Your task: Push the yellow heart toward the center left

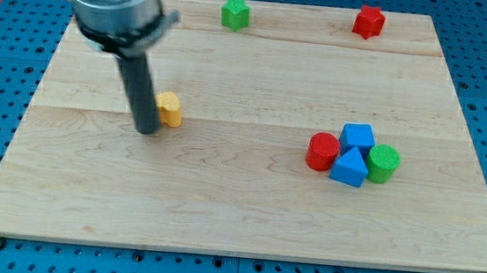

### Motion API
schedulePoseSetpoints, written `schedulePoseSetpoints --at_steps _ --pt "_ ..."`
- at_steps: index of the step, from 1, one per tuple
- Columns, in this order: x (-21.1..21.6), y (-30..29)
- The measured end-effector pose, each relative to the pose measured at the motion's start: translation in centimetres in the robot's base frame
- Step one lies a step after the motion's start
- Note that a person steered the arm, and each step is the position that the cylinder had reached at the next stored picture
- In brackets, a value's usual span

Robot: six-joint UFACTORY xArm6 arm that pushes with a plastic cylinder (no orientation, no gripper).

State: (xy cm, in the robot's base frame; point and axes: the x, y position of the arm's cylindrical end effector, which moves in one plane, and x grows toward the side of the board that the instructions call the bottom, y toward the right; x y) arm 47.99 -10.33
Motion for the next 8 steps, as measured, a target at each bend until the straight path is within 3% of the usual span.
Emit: schedulePoseSetpoints --at_steps 1,3,4,5,8 --pt "1.5 3.4" --pt "-3.0 3.2" --pt "-4.0 0.9" --pt "-4.6 -4.8" --pt "-4.9 -10.6"
